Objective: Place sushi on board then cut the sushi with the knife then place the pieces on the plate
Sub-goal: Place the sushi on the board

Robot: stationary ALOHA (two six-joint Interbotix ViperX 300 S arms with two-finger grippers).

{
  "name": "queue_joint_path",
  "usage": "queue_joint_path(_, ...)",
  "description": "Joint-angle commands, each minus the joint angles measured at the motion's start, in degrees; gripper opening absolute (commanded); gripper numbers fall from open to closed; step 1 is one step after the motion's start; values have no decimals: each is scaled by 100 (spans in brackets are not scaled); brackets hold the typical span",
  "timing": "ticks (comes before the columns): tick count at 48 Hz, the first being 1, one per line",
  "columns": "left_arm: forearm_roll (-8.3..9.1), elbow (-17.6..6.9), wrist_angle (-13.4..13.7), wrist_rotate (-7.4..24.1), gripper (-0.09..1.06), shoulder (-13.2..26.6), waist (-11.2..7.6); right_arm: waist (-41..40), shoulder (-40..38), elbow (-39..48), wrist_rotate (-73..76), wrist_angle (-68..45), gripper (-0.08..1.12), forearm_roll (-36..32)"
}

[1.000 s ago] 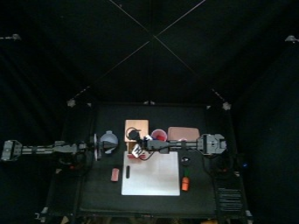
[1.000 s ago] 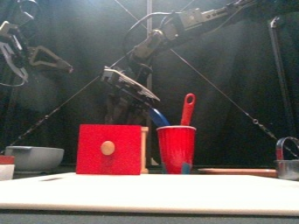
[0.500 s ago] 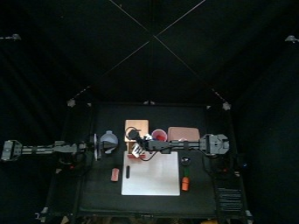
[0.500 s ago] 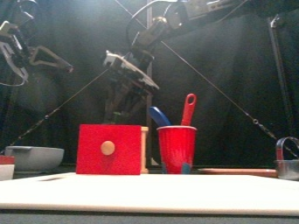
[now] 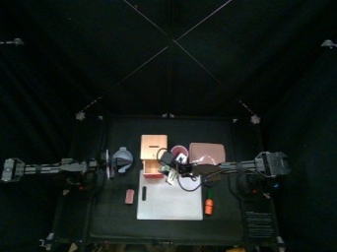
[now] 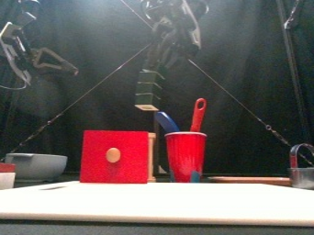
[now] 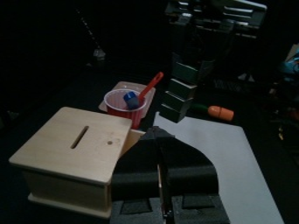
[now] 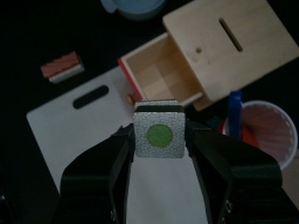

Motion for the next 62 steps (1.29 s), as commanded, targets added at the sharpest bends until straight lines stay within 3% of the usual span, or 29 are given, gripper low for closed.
queue_joint_path(1, 18, -211, -53, 9, 8, 26, 70, 237, -246, 272, 0, -9, 65, -70)
queue_joint_path(10, 26, -255, -62, 18, 8, 26, 123, 677, -62, 598, 26, 44, 65, -738)
queue_joint_path(18, 229, -360, -62, 18, 8, 35, 176, 1046, 369, 510, 35, 580, 65, -1758)
queue_joint_path(23, 229, -378, -79, 9, 8, 35, 290, 1230, 791, 334, 9, 1072, 65, -2197)
queue_joint_path(48, 211, -325, -88, -18, 8, 35, 316, 1477, 1846, -185, 88, 1433, 67, -2540)
queue_joint_path(62, 193, -325, -97, -9, 8, 35, 334, 1494, 1951, -360, 97, 1424, 68, -2083)
